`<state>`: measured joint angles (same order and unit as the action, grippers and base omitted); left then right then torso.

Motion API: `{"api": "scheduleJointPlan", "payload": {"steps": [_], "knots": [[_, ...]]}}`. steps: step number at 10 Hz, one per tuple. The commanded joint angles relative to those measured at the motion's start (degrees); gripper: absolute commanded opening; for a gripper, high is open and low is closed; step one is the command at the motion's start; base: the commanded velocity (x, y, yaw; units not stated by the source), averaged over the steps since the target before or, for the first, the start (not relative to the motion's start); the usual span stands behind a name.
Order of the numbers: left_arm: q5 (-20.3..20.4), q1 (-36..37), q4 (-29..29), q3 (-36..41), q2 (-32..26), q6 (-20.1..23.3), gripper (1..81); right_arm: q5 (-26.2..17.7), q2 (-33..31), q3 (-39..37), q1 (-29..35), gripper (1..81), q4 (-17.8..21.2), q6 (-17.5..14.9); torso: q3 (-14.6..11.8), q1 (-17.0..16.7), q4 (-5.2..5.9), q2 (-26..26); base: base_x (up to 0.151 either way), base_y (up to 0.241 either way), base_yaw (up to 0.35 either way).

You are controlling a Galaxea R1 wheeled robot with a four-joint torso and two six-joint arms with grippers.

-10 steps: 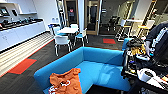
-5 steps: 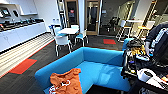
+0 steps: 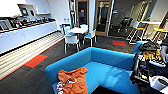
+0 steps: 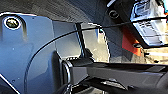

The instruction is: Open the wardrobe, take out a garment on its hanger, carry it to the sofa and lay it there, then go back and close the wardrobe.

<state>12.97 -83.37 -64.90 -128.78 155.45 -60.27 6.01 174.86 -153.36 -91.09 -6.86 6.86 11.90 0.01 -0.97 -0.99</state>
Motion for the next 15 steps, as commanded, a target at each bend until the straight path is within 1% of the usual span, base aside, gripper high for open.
{"api": "scheduleJointPlan", "payload": {"steps": [1, 3, 5, 10, 11, 13, 14, 15], "knots": [[-1.02, 1.76, -0.14, 0.03, -0.84, -0.11, 81.1, -3.64, 0.25, 0.36, 0.94, 81.1, -0.43, -0.18, 0.0, 0.0, 0.0, 0.0, 0.0, 0.0, 0.258], [-1.11, 1.76, 0.04, -2.43, 0.3, -0.11, 81.1, -4.08, 0.16, -0.35, 0.95, 81.1, -0.43, -0.18, 0.0, 0.0, 0.0, 0.0, 0.0, 0.0, 0.26], [-1.02, 1.32, 0.04, -5.96, 1.97, -0.11, 81.1, -7.23, 0.07, -0.62, 1.65, 81.1, -0.43, -0.18, 0.0, 0.0, 0.0, 0.0, 0.0, 0.0, 0.261], [-1.19, 0.35, 0.13, -12.72, 6.62, -0.2, 81.1, -7.59, -0.01, -0.7, 1.91, 81.1, -0.52, -0.18, 0.0, 0.0, 0.0, 0.0, 0.0, 0.0, 0.261], [-1.46, 0.35, 0.13, -13.59, 7.49, -0.2, 81.1, -7.59, -0.01, -0.96, 2.0, 81.1, -0.52, -0.18, -5.04, 0.0, 0.0, 0.0, 0.0, 0.0, 0.261], [-1.63, 0.35, 0.13, -15.53, 8.73, -0.2, 81.1, -7.59, 0.07, -1.06, 2.0, 81.1, -0.52, -0.27, -6.64, 0.02, 0.0, 0.0, 0.0, 0.0, 0.261], [-1.63, 0.27, 0.13, -15.8, 8.74, -0.2, 81.1, -7.59, 0.16, -1.06, 2.0, 81.1, -0.52, -0.27, -2.65, 0.02, 0.0, 0.0, 0.0, 0.0, 0.261], [-1.63, 0.1, 0.13, -15.8, 8.65, -0.2, 81.1, -7.59, 0.51, -1.06, 2.0, 81.1, -0.44, -0.1, -4.46, 0.02, 0.0, 0.0, 0.0, 0.0, 0.261]]}}
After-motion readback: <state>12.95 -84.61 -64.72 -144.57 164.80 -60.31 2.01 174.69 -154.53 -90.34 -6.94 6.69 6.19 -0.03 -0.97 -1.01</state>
